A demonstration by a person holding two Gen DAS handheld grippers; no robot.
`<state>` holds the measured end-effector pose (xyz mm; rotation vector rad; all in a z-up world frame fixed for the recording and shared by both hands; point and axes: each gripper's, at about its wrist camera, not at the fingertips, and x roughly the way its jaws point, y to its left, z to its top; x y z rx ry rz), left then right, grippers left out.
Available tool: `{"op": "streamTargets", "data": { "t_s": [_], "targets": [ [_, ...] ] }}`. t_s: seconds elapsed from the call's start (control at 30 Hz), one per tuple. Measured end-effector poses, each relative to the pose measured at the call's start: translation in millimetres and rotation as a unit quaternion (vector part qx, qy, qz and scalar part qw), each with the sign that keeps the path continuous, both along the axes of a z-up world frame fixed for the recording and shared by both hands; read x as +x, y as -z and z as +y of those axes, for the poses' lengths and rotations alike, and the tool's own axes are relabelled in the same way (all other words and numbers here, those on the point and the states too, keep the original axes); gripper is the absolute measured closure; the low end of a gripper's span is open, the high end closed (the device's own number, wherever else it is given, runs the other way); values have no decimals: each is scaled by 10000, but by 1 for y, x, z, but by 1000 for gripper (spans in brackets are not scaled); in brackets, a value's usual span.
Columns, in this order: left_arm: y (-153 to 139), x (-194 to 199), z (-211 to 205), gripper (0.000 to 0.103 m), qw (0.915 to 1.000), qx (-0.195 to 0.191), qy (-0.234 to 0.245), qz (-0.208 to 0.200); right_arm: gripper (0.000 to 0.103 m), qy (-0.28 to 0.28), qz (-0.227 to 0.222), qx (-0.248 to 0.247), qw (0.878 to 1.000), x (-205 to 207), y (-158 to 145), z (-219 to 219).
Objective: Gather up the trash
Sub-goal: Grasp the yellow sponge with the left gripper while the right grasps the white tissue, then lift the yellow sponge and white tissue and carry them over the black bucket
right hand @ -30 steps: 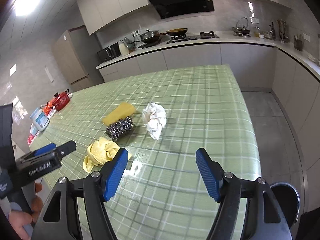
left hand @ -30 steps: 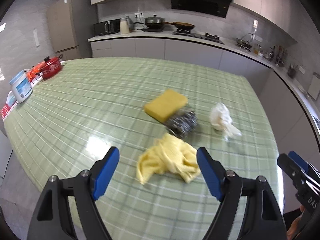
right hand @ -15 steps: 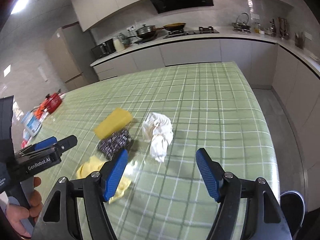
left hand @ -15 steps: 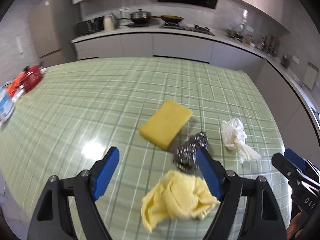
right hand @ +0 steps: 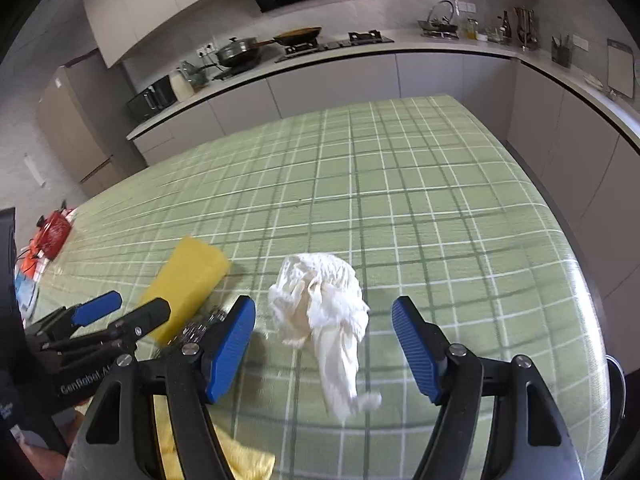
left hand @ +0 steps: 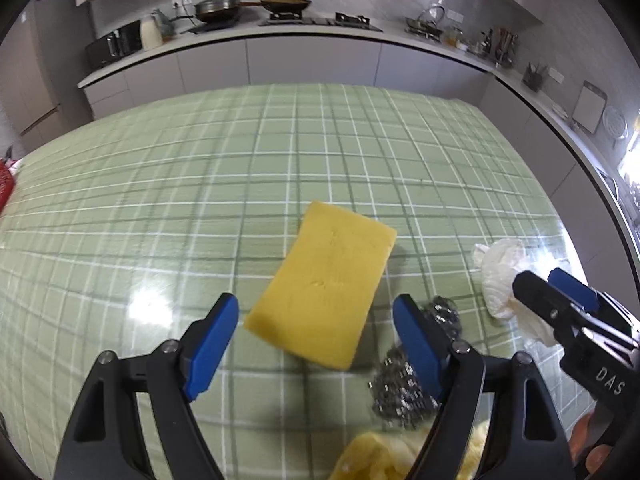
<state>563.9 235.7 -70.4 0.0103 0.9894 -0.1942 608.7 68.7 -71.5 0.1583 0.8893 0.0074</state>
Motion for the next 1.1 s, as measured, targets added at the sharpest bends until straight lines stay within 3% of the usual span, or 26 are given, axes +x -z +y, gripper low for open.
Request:
{"op": "streamTargets", "data": {
  "t_s": [0.27, 0.5, 0.53, 0.63, 0.77, 1.1],
  "targets": [
    [21, 16, -4, 22, 9995, -40, 160, 272, 30, 107, 314, -94, 9994, 24, 22, 2],
    [21, 12, -3, 23, 9998, -45, 157, 141, 30, 70, 349, -197, 9992, 25, 32, 3],
    [22, 12, -5, 24, 9998, -44, 149, 124, 31, 61, 325, -195, 9993, 25, 33, 3],
    [23, 10, -1, 34, 9998, -124, 120, 70, 53, -5, 289, -213, 9994, 27, 32, 4],
    [21, 7, 15, 43, 9992, -379, -32, 127, 62, -65, 309, -55, 9995, 27, 32, 0],
    [-12, -24, 38, 46, 9976, -466, -365, -365, 64, -123, -98, 182, 9997, 0, -2, -10]
  ]
}}
